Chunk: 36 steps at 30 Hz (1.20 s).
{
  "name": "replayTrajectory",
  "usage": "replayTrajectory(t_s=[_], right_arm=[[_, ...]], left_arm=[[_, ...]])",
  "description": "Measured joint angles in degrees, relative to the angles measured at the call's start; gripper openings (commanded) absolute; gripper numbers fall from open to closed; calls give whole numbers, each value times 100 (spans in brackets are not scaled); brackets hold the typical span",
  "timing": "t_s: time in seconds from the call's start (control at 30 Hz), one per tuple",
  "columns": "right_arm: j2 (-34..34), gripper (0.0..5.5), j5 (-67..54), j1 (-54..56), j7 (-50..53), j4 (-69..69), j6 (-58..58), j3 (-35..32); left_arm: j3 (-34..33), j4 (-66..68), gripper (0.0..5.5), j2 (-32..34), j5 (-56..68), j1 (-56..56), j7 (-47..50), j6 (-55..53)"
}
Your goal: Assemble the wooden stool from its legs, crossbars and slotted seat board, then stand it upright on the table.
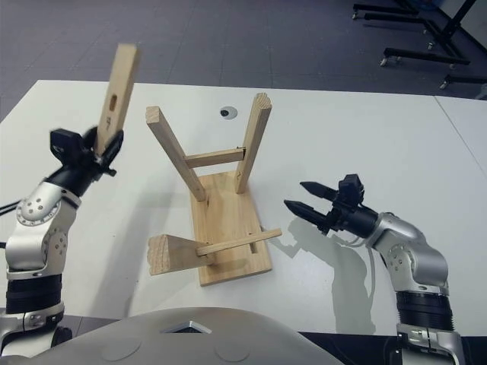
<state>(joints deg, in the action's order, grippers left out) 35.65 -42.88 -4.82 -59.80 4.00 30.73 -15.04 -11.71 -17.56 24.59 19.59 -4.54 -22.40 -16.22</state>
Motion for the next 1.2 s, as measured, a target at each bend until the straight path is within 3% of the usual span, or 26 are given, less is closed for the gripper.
replayTrajectory(t_s=[0.07, 0.2, 0.33, 0.4, 0.77, 0.97, 1.2], right_arm=[[108, 502, -595, 154, 2, 248, 345, -399], [176, 502, -1855, 927, 226, 455, 843, -1018], [-173, 502, -2838, 1997, 1034, 637, 1022, -1065], [-425, 502, -3421, 2463, 1330, 1106, 1052, -910], [-985, 502, -4318, 3094, 1910, 1893, 1104, -211], [-1216, 502, -3831, 3091, 1753, 1909, 898, 205], [-1320, 360, -3701, 3083, 1797, 1870, 828, 319]], left_arm=[[-33, -291, 205, 142, 405, -456, -294, -45], [-286, -629, 205, 179, 2342, -1420, -707, -889], [-362, -614, 205, 554, 4799, -2151, -1351, -2352], [-174, -618, 205, 861, 5335, -2373, -1933, -2856], [398, -223, 205, 1098, 5524, -2308, -2882, -3599], [555, -515, 205, 1121, 5295, -2270, -2926, -3607], [643, -595, 205, 1186, 5046, -2217, -2978, -3601]])
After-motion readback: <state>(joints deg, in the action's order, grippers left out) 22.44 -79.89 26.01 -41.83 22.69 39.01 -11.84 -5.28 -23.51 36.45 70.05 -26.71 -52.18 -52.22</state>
